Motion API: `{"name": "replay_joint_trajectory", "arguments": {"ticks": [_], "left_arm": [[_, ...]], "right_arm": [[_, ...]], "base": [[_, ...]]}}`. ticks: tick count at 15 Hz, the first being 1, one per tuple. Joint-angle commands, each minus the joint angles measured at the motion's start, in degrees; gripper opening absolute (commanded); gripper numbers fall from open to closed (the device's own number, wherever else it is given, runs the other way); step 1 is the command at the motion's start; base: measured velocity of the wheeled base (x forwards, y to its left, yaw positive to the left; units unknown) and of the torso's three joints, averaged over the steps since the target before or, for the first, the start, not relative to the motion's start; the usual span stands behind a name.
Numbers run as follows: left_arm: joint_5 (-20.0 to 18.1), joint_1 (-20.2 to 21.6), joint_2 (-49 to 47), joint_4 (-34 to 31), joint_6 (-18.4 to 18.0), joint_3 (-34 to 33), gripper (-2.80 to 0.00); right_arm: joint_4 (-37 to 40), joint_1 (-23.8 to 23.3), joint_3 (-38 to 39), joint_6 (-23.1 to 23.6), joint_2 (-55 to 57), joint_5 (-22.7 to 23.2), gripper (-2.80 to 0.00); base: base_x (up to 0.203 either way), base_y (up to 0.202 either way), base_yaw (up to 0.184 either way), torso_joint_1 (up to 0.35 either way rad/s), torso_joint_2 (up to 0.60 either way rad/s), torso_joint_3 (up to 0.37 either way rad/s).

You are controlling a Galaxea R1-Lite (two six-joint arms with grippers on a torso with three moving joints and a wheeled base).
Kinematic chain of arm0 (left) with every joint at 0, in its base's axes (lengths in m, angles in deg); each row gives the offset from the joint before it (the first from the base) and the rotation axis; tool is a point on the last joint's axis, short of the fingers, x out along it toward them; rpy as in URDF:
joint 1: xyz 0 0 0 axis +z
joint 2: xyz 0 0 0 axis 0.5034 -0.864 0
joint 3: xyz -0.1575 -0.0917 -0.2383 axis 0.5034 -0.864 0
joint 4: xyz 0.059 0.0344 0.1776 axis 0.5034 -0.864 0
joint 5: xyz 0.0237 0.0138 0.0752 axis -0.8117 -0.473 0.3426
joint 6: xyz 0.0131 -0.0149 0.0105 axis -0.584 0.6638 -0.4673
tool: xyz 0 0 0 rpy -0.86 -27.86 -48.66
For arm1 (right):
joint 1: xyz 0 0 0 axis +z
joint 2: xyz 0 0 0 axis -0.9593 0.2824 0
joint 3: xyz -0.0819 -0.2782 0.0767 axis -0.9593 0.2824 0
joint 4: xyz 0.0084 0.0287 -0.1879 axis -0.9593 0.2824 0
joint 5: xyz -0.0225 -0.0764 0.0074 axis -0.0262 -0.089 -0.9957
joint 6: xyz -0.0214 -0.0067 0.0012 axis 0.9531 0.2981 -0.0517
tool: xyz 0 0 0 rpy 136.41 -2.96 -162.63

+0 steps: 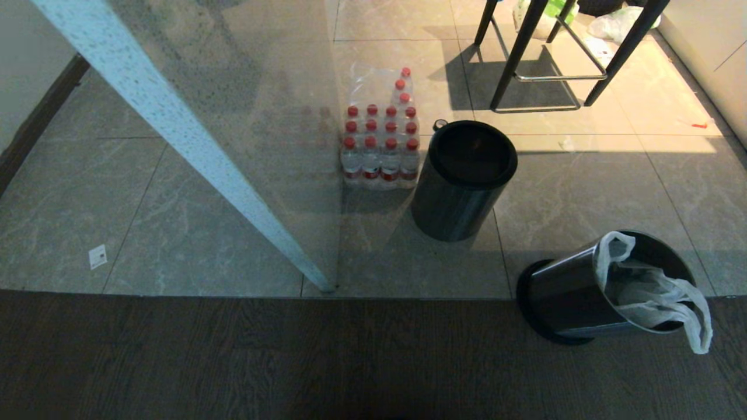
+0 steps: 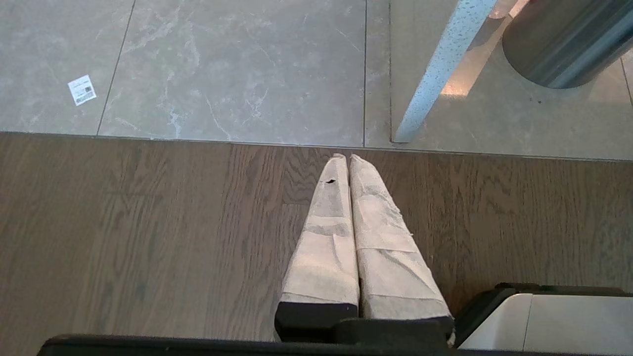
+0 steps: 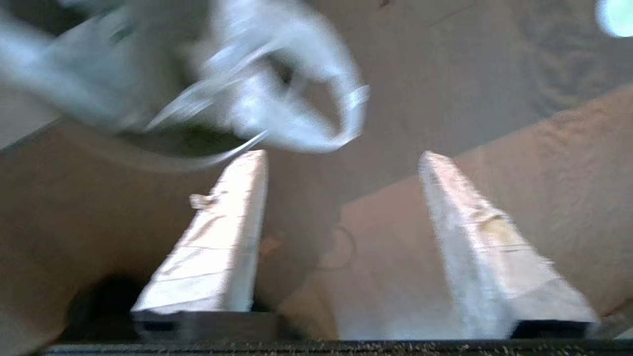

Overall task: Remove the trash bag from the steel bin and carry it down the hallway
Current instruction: Pick up the trash bag

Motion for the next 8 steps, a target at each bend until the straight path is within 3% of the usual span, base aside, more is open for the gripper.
{"name": "replay_joint_trajectory", "arguments": {"ticks": [1,3,6,8], "left_arm": [[0.0,0.0,0.0,0.0,0.0,0.0,-2.8],[0.0,0.0,0.0,0.0,0.0,0.0,-2.8],[0.0,0.0,0.0,0.0,0.0,0.0,-2.8],[0.0,0.0,0.0,0.0,0.0,0.0,-2.8]], "right_arm": [[-1.8,-1.5,-3.2,0.6,8.5,-0.3,0.0],[-3.0,-2.8,-7.4,3.0,14.1,-1.9,0.0],[-2.9,-5.8,-10.4,14.5,19.2,-2.8,0.0],[-1.9,-6.2,-10.7,18.3,20.9,-2.2,0.0]], "base": [[0.0,0.0,0.0,0.0,0.0,0.0],[0.0,0.0,0.0,0.0,0.0,0.0],[0.0,0.0,0.0,0.0,0.0,0.0],[0.0,0.0,0.0,0.0,0.0,0.0]]}}
